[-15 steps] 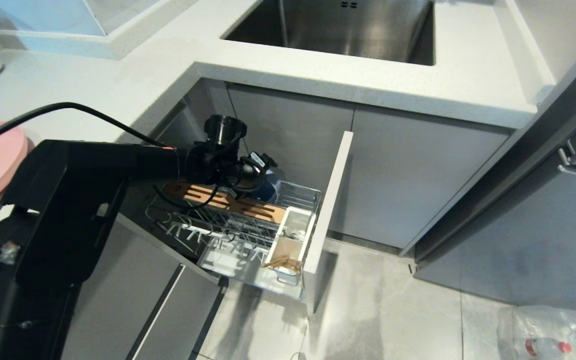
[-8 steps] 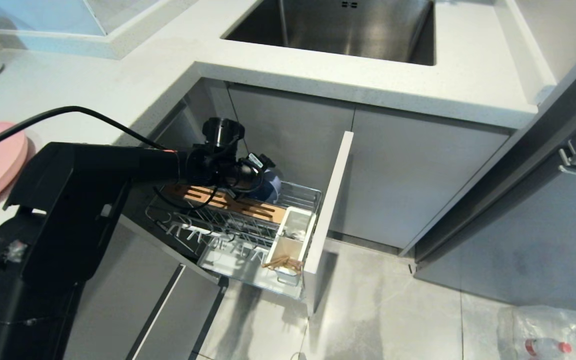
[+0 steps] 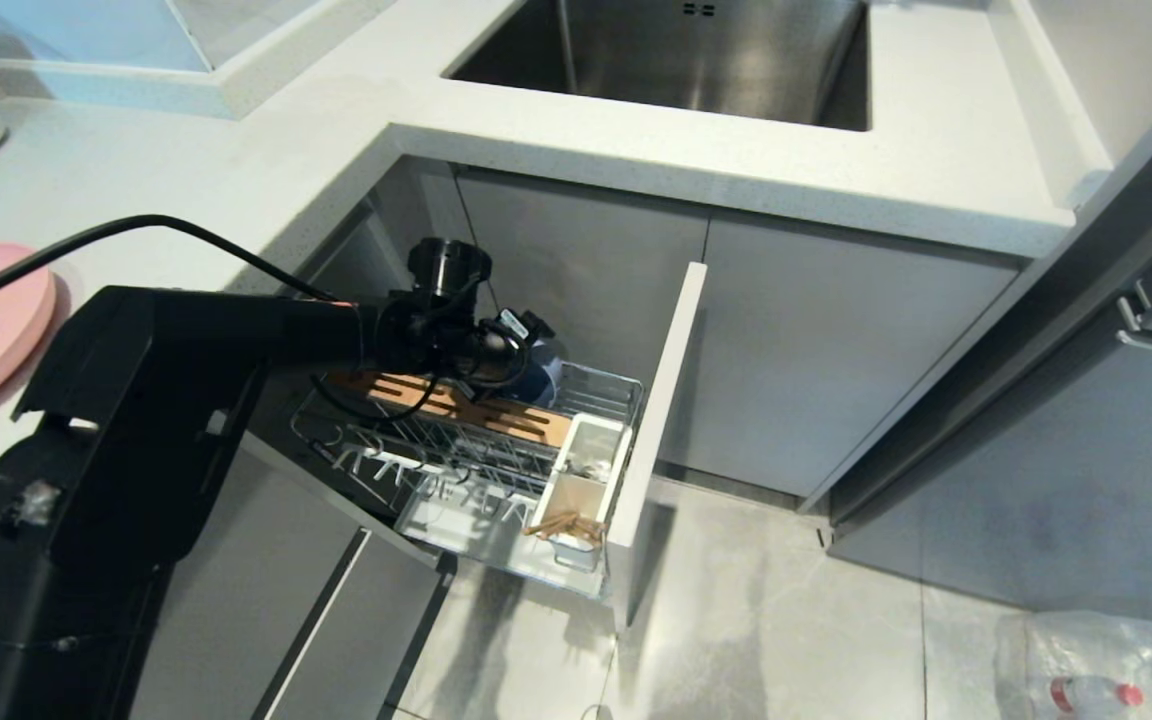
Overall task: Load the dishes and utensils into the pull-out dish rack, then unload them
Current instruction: Take the bowl out of the cupboard
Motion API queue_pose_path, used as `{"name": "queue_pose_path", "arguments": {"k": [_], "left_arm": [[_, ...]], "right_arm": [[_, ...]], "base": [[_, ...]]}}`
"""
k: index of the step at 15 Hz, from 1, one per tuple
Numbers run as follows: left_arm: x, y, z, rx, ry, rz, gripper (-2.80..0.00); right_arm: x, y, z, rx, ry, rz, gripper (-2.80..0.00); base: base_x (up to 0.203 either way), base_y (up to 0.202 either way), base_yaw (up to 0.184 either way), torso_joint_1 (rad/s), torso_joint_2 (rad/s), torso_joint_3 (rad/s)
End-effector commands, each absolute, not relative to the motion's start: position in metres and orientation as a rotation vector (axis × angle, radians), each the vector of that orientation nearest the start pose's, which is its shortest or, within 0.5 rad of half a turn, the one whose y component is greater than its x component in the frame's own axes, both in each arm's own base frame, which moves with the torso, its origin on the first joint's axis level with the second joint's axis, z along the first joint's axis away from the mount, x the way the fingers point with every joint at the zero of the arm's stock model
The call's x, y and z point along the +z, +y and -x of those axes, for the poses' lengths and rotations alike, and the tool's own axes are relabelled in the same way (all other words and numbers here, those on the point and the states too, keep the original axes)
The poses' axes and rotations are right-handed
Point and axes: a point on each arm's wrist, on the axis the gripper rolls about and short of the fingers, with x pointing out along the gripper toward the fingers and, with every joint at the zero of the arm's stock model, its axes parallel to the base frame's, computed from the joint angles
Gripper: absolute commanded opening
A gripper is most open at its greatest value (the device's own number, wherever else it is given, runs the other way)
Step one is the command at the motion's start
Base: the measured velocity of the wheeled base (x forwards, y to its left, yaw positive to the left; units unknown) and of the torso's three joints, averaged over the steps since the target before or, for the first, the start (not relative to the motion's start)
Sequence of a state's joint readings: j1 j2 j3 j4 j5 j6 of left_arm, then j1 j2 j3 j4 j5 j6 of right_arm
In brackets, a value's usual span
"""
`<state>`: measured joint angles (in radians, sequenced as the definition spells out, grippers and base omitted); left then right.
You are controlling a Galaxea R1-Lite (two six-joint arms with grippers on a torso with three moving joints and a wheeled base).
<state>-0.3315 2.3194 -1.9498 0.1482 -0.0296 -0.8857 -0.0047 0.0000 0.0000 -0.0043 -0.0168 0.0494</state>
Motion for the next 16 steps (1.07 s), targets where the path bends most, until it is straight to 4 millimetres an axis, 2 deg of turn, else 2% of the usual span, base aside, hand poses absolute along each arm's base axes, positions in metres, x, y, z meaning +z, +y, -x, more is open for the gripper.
{"name": "queue_pose_path", "arguments": {"k": [1,4,5,16], "left_arm": [[0.1784,-0.1577,-0.456,-0.107,0.634,0.785,0.0],[0.1797,-0.1576,-0.4554,-0.108,0.634,0.786,0.0],[0.1797,-0.1576,-0.4554,-0.109,0.634,0.786,-2.8],[0.1799,-0.1581,-0.4547,-0.109,0.636,0.785,-2.8]], "right_arm": [[0.076,-0.0003,0.0227,-0.021,-0.004,-0.05,-2.8],[0.076,-0.0003,0.0227,-0.021,-0.004,-0.049,-2.8],[0.076,-0.0003,0.0227,-0.021,-0.004,-0.049,-2.8],[0.076,-0.0003,0.0227,-0.021,-0.004,-0.049,-2.8]], "base": [[0.0,0.0,0.0,0.0,0.0,0.0],[0.0,0.0,0.0,0.0,0.0,0.0],[0.0,0.0,0.0,0.0,0.0,0.0],[0.0,0.0,0.0,0.0,0.0,0.0]]}}
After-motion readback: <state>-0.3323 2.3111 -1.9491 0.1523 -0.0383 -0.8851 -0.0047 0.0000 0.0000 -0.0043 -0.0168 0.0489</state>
